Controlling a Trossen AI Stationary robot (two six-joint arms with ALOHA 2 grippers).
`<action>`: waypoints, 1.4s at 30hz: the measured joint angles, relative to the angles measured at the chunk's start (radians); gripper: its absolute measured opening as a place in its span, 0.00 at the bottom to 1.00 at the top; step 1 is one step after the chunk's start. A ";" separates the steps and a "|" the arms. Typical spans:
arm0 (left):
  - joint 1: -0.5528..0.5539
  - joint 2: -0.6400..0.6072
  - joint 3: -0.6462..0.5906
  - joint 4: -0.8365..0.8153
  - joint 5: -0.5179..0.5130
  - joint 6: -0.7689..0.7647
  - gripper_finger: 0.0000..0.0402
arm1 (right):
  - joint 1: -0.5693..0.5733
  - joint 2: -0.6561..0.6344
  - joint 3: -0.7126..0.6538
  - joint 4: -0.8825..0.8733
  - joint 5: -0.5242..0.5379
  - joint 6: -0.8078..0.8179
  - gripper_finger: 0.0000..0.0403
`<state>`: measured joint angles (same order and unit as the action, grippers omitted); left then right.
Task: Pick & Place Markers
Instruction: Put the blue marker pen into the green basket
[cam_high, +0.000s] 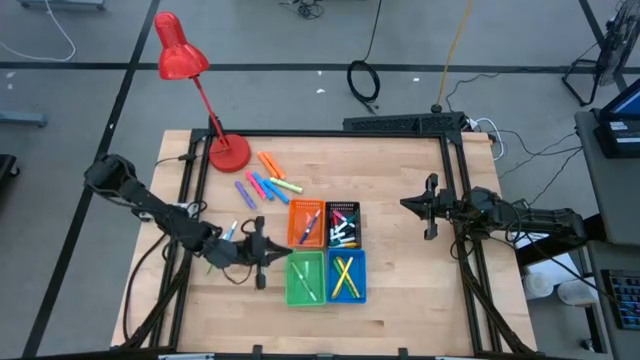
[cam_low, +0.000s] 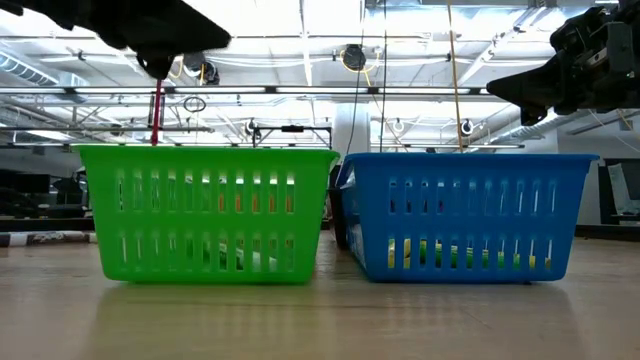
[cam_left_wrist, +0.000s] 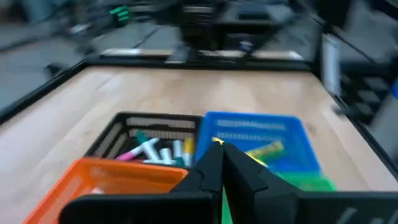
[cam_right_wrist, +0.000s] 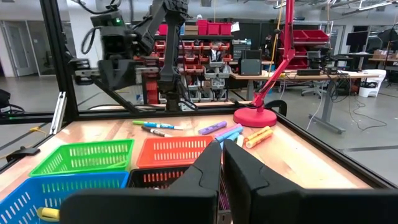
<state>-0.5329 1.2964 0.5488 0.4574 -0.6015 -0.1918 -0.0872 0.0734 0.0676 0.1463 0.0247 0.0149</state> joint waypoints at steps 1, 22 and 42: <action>0.019 0.000 0.000 -0.001 -0.017 -0.051 0.05 | 0.000 0.000 0.000 0.000 0.000 0.000 0.02; 0.417 0.495 0.710 -0.937 0.333 -0.163 0.48 | 0.000 0.000 0.000 0.005 0.000 0.000 0.02; 0.469 0.615 0.690 -1.017 0.397 -0.325 0.35 | 0.000 0.003 0.000 0.000 0.000 0.000 0.02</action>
<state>-0.0639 1.9110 1.2383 -0.5592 -0.2048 -0.5164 -0.0872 0.0765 0.0673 0.1467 0.0246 0.0147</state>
